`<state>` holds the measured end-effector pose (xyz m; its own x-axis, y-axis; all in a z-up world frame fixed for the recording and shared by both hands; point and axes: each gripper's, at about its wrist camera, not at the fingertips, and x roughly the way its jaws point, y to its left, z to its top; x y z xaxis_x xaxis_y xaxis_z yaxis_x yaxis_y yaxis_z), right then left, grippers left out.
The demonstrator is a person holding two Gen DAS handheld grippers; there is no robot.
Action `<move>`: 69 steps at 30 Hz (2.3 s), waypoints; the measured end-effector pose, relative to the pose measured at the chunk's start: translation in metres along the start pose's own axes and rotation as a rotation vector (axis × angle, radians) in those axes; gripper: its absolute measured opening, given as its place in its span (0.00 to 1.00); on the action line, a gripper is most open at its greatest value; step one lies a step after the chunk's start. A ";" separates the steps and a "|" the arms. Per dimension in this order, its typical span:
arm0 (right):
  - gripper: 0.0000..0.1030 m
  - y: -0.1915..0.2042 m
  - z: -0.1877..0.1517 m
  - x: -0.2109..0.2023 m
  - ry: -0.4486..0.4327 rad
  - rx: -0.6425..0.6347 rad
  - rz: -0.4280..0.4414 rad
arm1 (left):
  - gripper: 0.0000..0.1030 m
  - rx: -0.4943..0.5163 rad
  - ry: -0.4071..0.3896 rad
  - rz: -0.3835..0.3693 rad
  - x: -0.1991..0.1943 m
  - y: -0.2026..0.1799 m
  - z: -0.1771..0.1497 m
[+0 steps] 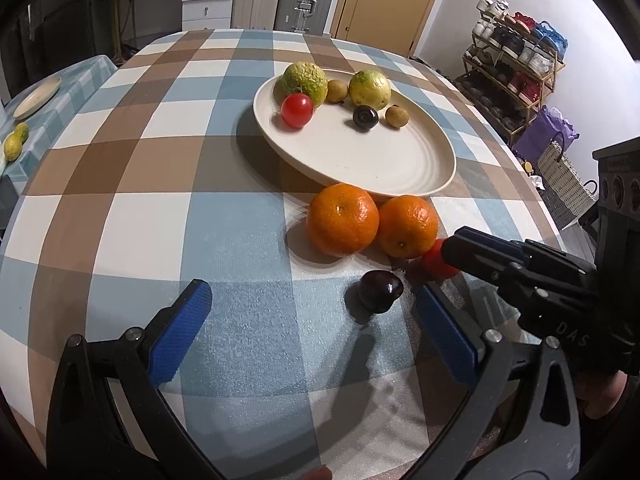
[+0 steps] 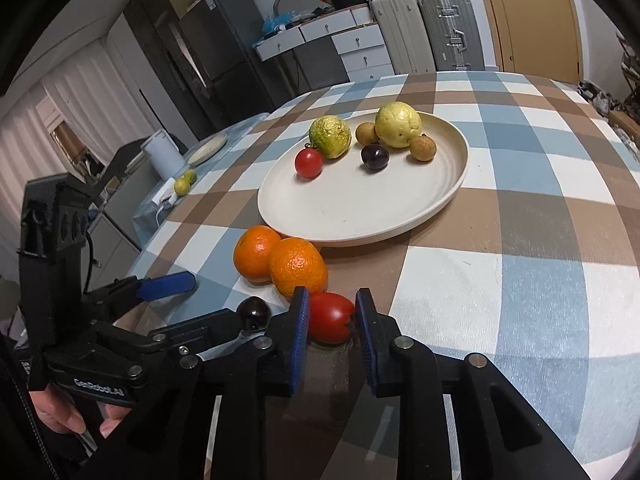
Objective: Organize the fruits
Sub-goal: 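Grasp the second dark plum with the left tool while the right tool lifts the tomato, then carry the tomato and plum over the cream plate and lower them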
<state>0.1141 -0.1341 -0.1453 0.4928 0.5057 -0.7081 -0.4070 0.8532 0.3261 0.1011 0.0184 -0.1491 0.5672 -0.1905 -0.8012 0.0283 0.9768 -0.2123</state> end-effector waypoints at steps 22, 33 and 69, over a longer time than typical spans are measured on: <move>0.33 0.015 0.003 0.010 0.038 -0.133 -0.072 | 0.99 0.005 0.012 -0.012 0.004 0.000 -0.001; 0.30 0.009 0.000 0.017 0.066 -0.131 -0.079 | 0.99 0.010 0.008 -0.009 0.005 0.001 0.002; 0.30 -0.030 0.041 -0.027 -0.151 -0.004 0.007 | 0.21 0.106 -0.026 -0.216 -0.030 -0.009 0.062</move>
<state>0.1444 -0.1679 -0.1102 0.5996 0.5256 -0.6035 -0.4140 0.8491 0.3281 0.1352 0.0210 -0.0883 0.5596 -0.3949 -0.7286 0.2367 0.9187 -0.3162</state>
